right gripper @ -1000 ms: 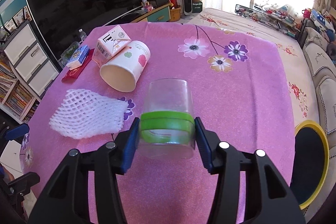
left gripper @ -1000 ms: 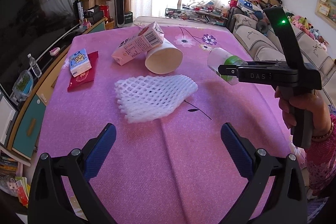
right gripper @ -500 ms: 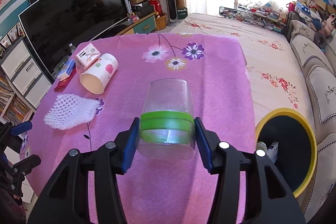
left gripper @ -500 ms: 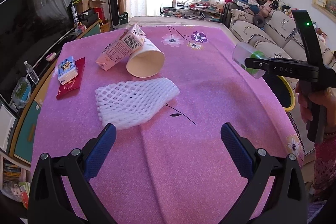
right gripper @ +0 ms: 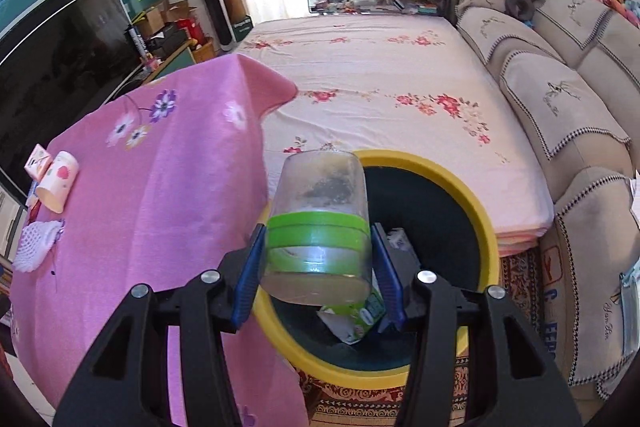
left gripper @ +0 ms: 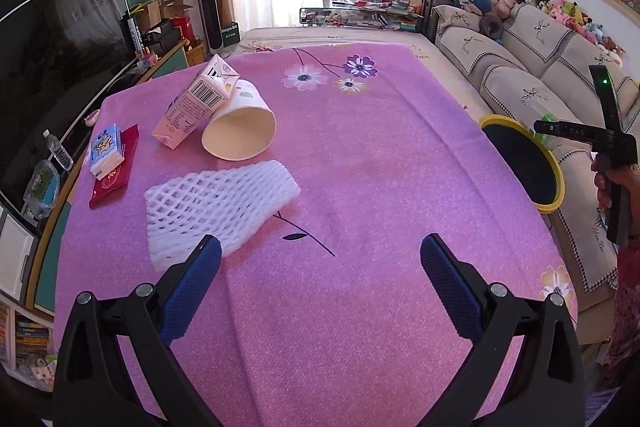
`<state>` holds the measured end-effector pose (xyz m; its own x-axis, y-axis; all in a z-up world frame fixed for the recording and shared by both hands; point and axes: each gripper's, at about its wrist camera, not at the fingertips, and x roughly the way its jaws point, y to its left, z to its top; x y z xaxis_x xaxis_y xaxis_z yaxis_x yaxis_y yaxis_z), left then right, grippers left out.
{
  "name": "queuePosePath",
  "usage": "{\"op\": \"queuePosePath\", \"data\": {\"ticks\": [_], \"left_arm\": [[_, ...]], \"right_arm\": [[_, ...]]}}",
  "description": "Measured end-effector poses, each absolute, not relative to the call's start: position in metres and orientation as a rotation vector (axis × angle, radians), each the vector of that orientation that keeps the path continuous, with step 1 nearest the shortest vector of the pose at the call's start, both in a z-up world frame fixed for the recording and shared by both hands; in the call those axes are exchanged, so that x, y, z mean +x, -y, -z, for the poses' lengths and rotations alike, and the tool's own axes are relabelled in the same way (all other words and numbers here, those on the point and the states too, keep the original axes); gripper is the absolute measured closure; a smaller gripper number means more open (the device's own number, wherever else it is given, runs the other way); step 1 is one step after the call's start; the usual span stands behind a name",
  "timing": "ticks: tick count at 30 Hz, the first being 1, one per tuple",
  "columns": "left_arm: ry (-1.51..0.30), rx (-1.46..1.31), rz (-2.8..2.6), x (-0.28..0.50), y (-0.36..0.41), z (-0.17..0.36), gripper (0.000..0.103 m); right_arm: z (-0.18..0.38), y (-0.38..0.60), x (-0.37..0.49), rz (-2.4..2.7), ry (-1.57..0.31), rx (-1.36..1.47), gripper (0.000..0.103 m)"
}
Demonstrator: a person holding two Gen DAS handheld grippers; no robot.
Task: Collect trash
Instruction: 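Carry the clear cup over the yellow bin with the right gripper, then open the right gripper to drop the clear cup into the bin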
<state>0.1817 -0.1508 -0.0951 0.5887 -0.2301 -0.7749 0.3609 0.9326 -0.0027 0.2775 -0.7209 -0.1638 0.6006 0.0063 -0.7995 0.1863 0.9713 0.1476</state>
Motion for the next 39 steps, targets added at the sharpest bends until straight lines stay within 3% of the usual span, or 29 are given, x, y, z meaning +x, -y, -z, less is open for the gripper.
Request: {"op": "queuePosePath", "data": {"ticks": [6, 8, 23, 34, 36, 39], "left_arm": [[-0.894, 0.193, 0.345, 0.187, 0.165, 0.098, 0.005], [-0.894, 0.196, 0.345, 0.188, 0.167, 0.099, 0.005], [-0.879, 0.242, 0.249, 0.197, 0.13, 0.106, 0.005], [-0.968, 0.258, 0.252, 0.245, 0.101, 0.149, 0.005], [-0.963, 0.265, 0.26, 0.249, 0.104, 0.153, 0.007], [-0.994, 0.245, 0.264, 0.258, 0.106, 0.161, 0.025]], "right_arm": [[0.198, 0.758, 0.285, 0.169, -0.964, 0.267, 0.052], [0.199, 0.763, 0.281, 0.185, -0.942, 0.292, 0.038], [0.157, 0.699, 0.253, 0.053, -0.859, 0.233, 0.036], [0.155, 0.663, 0.261, 0.002, -0.882, 0.194, 0.036], [0.156, 0.664, 0.262, 0.007, -0.885, 0.195, 0.036], [0.156, 0.663, 0.262, 0.009, -0.888, 0.192, 0.036]]}}
